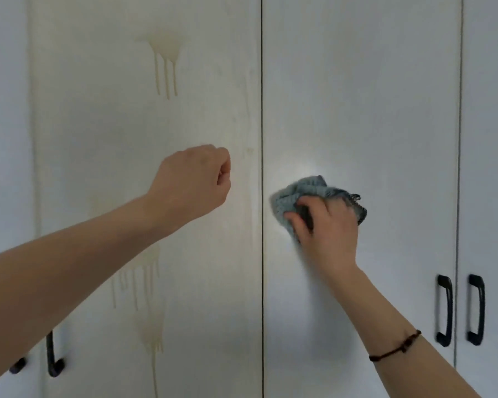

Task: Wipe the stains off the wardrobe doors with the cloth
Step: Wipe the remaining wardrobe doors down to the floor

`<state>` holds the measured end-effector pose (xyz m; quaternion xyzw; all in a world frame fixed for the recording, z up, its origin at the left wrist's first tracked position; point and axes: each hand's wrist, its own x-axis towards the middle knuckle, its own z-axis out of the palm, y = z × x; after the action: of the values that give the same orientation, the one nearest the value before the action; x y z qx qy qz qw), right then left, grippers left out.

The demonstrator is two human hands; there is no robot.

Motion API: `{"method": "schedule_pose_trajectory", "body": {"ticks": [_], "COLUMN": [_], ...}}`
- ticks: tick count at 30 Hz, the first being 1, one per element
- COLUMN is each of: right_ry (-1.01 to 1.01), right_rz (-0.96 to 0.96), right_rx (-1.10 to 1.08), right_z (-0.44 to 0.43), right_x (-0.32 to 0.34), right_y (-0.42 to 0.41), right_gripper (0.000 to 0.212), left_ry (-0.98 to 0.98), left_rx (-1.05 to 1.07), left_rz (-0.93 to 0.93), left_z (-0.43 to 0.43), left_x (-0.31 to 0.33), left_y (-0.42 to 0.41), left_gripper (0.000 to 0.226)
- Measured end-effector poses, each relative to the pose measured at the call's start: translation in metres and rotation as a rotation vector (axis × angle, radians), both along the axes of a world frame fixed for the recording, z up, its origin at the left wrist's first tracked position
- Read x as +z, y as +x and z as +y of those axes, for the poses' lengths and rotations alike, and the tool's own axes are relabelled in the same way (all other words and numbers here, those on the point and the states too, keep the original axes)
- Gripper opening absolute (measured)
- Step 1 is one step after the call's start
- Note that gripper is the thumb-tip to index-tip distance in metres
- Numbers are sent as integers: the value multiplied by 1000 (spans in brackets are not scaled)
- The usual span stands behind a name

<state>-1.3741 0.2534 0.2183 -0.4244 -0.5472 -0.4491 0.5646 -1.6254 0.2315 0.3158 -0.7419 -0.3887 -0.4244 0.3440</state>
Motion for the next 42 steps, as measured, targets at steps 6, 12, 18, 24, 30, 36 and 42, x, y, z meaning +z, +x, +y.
{"method": "schedule_pose_trajectory", "body": {"ticks": [6, 12, 18, 24, 30, 36, 42], "right_ry": [-95, -88, 30, -53, -12, 0, 17], "right_rz": [114, -71, 611, -436, 425, 274, -42], "right_rx": [116, -36, 54, -37, -23, -51, -143], "right_z": [-11, -4, -8, 5, 0, 11, 15], "right_x": [-3, 9, 65, 16, 158, 165, 163], "right_y": [-77, -67, -63, -94, -63, -114, -108], "right_gripper": [19, 27, 18, 29, 27, 26, 30], "left_ry": [46, 66, 167, 348, 476, 508, 500], "left_rx": [-24, -54, -73, -31, 80, 102, 213], "left_rz": [-30, 90, 28, 99, 147, 169, 220], "left_z": [0, -3, 1, 14, 22, 23, 29], "left_x": [25, -6, 18, 50, 97, 134, 163], "left_y": [-9, -18, -39, -53, -78, -84, -85], "left_gripper": [7, 7, 6, 2, 7, 26, 36]}}
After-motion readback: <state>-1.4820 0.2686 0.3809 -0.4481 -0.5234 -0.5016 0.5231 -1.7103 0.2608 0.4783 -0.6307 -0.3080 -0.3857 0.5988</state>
